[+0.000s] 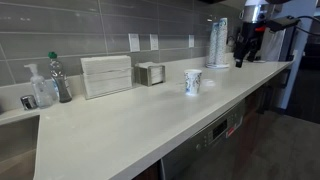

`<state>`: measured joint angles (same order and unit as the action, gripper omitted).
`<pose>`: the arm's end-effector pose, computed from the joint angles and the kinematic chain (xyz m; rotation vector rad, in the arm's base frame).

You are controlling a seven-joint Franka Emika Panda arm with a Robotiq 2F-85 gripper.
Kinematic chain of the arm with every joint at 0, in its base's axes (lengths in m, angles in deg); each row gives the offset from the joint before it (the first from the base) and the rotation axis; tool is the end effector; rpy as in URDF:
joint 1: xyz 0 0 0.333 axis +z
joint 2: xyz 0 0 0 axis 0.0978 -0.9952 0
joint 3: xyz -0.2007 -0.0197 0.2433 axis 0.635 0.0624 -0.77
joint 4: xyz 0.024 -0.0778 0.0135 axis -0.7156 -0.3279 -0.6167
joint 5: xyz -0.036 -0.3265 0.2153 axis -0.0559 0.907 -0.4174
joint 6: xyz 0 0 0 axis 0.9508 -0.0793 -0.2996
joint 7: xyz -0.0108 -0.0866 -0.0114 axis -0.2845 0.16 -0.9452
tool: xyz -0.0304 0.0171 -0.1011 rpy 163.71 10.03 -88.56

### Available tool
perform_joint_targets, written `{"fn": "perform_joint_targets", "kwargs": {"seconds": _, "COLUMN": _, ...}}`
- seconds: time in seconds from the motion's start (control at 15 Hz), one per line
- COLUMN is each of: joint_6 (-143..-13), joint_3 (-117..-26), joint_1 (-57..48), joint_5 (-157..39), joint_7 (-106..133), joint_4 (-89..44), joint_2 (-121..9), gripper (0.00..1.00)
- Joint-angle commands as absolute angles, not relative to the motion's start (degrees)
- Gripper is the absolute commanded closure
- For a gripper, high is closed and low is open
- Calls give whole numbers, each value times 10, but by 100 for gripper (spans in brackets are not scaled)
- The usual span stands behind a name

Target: Pour the content in the cup on the kitchen countertop

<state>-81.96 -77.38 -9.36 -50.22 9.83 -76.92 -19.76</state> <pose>0.4334 -0.0126 0.4052 2.9589 0.1413 0.2868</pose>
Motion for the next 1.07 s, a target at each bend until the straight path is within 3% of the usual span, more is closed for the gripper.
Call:
{"fn": "perform_joint_targets", "kwargs": {"seconds": 0.0, "joint_6": -818, "joint_3": -770, "joint_1": -89, "joint_5": -501, "joint_7": 99, "joint_4": -768, "joint_2": -197, "gripper": 0}}
{"fn": "perform_joint_targets", "kwargs": {"seconds": 1.0, "joint_6": -827, "joint_3": -762, "joint_1": -48, "joint_5": -552, "joint_7": 35, "joint_4": -712, "joint_2": -234, "gripper": 0}}
